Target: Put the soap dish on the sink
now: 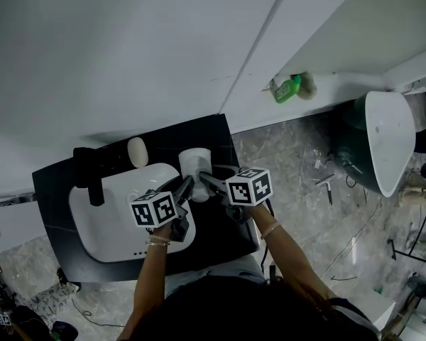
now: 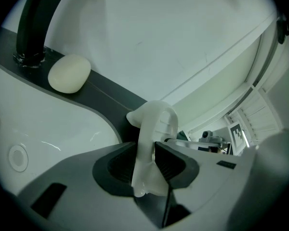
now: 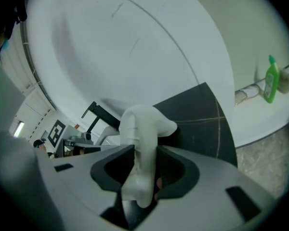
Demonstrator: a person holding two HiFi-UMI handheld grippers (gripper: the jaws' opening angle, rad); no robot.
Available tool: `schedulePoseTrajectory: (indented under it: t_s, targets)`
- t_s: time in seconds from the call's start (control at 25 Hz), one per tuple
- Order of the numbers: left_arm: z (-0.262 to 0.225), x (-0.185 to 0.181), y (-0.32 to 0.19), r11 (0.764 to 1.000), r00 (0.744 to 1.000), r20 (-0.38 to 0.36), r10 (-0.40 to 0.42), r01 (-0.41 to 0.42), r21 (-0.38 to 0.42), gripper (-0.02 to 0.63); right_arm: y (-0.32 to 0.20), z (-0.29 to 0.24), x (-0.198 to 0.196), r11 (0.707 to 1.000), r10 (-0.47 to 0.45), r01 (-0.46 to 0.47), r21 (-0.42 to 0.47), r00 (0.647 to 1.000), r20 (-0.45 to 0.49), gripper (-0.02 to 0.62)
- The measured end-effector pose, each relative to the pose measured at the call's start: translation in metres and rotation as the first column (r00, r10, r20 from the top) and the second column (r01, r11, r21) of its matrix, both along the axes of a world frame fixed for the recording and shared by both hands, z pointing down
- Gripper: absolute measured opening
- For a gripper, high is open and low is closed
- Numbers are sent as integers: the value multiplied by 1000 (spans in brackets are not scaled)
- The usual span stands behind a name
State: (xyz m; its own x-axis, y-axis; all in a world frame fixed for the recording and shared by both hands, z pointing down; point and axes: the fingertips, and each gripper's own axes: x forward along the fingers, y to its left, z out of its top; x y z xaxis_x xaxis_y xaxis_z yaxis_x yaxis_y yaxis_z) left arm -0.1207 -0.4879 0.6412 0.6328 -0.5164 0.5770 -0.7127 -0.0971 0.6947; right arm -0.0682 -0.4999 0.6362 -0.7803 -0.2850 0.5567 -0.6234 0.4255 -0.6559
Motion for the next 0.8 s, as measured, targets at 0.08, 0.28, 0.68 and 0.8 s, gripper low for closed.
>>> schedulePoseTrajectory:
  t_s: [0.08, 0.28, 0.68, 0.8]
  targets:
    - [0, 0, 0, 1000, 1000, 3, 3, -4, 8, 118, 0, 0, 2, 1000, 0, 0, 1, 1000, -7, 133]
    - [-5, -7, 2, 999, 999, 35, -2, 0, 44, 118, -1, -6, 12, 999, 33, -33, 22, 999, -2, 147]
    - [-85, -21, 29, 970, 994, 15, -107, 101, 222, 118, 11, -63, 56, 972, 144, -134, 194, 989, -41, 155]
    - [-119, -16, 48, 953, 993, -6, -117, 114, 281, 113, 34, -92, 64, 959, 145, -132, 250, 989, -34, 152]
